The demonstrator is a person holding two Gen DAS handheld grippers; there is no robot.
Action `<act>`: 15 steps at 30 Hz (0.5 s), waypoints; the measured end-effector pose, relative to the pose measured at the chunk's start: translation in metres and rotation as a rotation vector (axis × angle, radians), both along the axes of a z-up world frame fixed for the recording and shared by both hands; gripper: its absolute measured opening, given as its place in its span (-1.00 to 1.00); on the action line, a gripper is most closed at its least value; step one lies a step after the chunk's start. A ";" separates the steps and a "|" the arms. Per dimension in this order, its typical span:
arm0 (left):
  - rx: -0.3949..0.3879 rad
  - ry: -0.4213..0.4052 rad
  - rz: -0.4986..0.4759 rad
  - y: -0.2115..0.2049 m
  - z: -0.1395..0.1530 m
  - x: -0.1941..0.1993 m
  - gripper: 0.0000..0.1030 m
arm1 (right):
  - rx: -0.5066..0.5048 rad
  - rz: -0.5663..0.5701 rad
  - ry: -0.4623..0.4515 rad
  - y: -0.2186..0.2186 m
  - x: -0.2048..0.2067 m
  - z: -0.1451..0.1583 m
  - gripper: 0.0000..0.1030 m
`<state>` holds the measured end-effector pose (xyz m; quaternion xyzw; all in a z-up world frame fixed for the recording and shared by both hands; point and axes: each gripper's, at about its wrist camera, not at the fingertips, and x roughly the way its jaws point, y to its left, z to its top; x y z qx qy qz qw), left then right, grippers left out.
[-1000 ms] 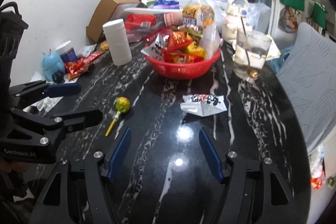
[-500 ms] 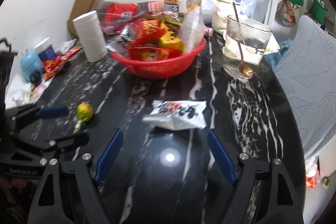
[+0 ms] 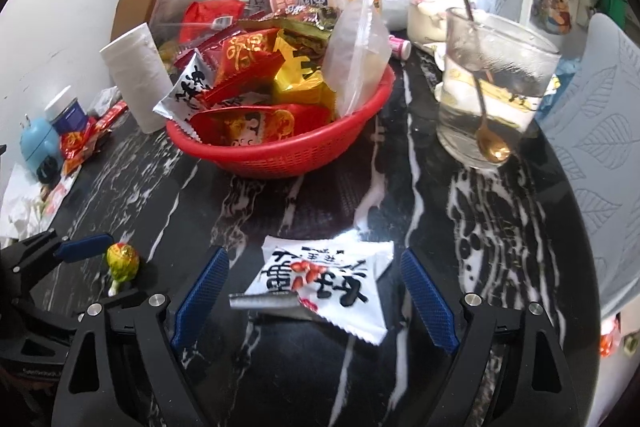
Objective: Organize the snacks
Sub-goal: 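Grasp the second white packet with the right gripper while the left grasps the lollipop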
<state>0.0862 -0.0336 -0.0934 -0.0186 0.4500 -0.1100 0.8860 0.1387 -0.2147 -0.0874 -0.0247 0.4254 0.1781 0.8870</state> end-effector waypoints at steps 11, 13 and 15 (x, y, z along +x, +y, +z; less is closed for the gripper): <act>0.059 -0.047 -0.058 -0.006 0.001 -0.001 -0.55 | -0.033 0.047 -0.011 0.011 -0.003 -0.009 0.34; 0.045 -0.042 -0.056 -0.005 0.002 -0.001 -0.55 | -0.010 0.071 -0.023 0.011 -0.007 -0.006 0.24; 0.019 -0.029 -0.057 -0.004 0.002 -0.001 -0.55 | -0.004 0.088 -0.027 0.013 -0.011 -0.004 0.15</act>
